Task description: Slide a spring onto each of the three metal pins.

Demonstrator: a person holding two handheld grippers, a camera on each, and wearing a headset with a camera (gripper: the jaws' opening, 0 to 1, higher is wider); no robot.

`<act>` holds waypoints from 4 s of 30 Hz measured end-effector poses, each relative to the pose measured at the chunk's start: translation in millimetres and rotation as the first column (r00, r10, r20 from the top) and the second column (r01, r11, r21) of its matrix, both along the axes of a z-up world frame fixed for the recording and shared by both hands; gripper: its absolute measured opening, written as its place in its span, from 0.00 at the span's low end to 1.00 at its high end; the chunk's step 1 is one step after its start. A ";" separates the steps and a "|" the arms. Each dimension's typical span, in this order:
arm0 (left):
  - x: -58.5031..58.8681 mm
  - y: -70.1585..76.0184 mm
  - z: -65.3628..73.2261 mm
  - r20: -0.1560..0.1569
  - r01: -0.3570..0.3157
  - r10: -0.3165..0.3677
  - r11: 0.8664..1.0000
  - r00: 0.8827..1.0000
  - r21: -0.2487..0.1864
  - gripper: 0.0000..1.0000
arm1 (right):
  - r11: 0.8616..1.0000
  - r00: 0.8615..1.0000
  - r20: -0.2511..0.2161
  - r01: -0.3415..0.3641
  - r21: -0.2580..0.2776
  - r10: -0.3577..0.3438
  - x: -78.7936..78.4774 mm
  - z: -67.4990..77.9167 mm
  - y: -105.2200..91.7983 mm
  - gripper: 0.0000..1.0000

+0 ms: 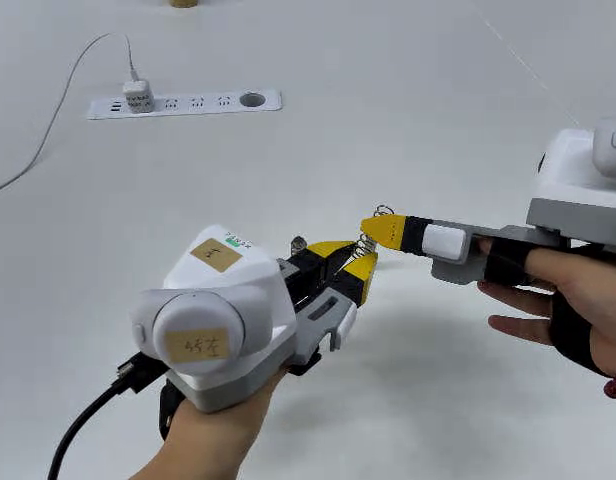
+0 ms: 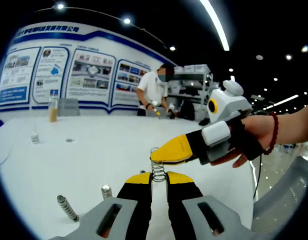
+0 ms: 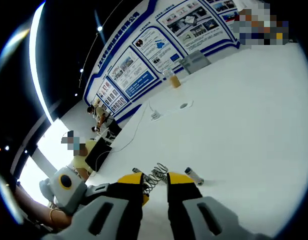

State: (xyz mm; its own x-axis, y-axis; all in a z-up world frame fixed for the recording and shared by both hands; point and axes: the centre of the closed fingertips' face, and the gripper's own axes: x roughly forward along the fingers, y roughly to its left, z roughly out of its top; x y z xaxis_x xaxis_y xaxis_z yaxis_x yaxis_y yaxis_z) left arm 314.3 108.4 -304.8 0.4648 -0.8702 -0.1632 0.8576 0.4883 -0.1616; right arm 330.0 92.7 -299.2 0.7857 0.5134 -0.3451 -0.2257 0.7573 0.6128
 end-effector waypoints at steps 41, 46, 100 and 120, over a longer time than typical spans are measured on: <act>-0.5 21.7 -16.1 -0.039 -0.031 0.037 0.991 0.999 0.127 0.31 | 0.991 0.992 0.123 0.002 -0.134 0.015 6.5 10.1 -7.3 0.11; -0.1 30.7 -16.8 -0.026 -0.047 0.052 0.986 0.998 0.163 0.36 | 0.984 0.988 0.151 -0.004 -0.176 0.031 11.8 10.0 -8.0 0.11; 8.9 109.9 -19.0 -0.040 -0.207 0.224 0.946 0.974 0.249 0.78 | 0.931 0.977 0.211 0.075 -0.356 0.002 44.7 -15.6 -25.9 0.11; 9.1 111.7 -18.2 -0.036 -0.212 0.227 0.945 0.973 0.248 0.75 | 0.836 0.968 0.231 0.045 -0.547 0.099 37.5 -22.1 -17.4 0.12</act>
